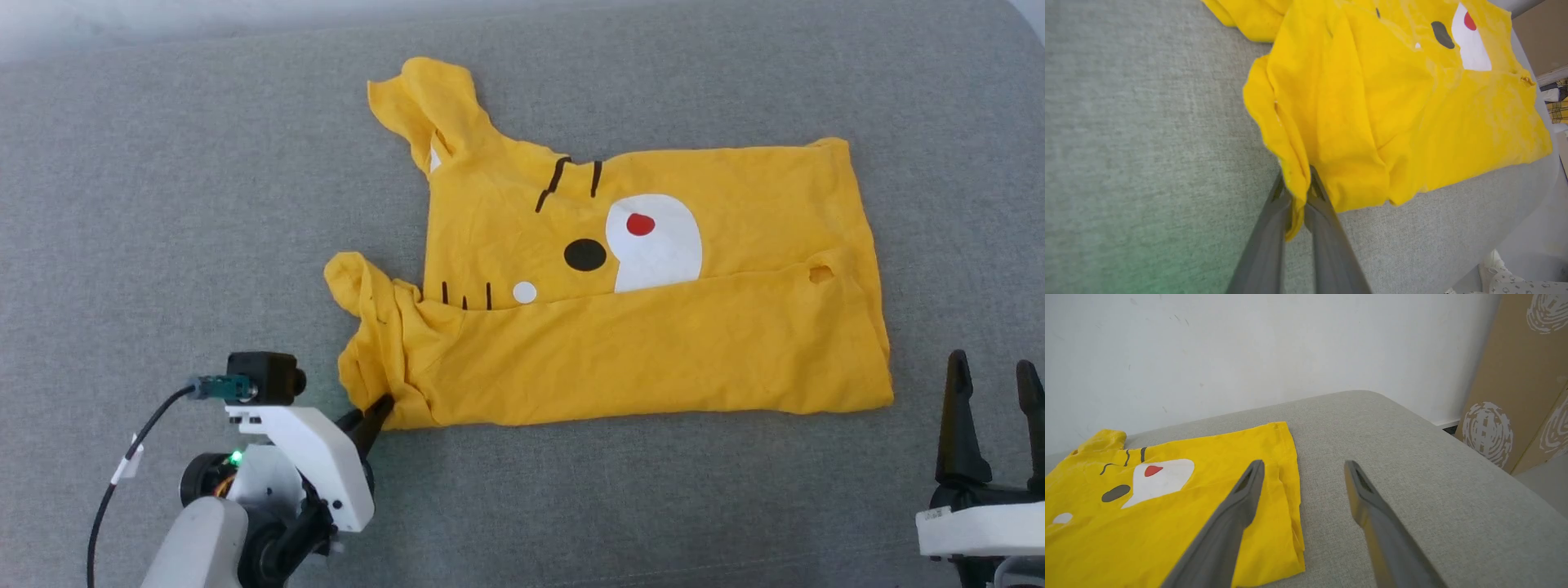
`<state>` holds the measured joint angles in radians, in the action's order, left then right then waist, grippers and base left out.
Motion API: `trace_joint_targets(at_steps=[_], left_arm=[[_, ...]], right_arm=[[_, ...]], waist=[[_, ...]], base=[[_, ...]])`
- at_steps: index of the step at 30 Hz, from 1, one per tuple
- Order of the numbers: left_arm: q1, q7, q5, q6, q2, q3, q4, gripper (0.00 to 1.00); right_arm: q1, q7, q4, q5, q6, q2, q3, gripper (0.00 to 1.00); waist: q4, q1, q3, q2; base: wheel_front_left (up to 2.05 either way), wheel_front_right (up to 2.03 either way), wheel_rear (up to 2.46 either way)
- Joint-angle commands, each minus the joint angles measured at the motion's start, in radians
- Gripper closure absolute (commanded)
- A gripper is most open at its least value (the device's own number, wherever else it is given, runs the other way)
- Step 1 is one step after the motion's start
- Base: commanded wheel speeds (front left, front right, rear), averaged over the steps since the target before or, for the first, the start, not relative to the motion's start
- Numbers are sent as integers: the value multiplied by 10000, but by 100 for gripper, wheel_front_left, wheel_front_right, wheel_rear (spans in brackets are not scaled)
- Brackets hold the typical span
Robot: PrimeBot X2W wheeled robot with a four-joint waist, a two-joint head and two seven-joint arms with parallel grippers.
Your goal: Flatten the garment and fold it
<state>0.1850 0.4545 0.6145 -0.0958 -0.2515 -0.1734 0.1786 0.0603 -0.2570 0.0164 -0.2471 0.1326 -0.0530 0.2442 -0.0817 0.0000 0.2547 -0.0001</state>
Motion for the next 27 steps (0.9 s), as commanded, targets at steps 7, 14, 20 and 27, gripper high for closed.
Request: trace_joint_targets(at_steps=[7,14,20,27], left_arm=[[-81,-565,213,-146,58,-5,-120,100],[-494,-1152,305,-20,-47,404,-999,100],[-787,-1171,230,201,-132,471,-1707,100],[-800,-1110,152,316,-121,349,-2123,100]], right_arm=[[-449,-39,-70,355,-19,28,17,0],[-807,1105,-377,815,-19,28,31,0],[-813,3191,-393,1129,-19,28,236,0],[-919,4802,-148,1138,-19,28,314,0]], waist=[[61,0,106,1],[199,0,265,1],[374,0,393,1],[497,0,547,1]], base=[[0,0,0],[0,0,0],[0,0,0],[0,0,0]])
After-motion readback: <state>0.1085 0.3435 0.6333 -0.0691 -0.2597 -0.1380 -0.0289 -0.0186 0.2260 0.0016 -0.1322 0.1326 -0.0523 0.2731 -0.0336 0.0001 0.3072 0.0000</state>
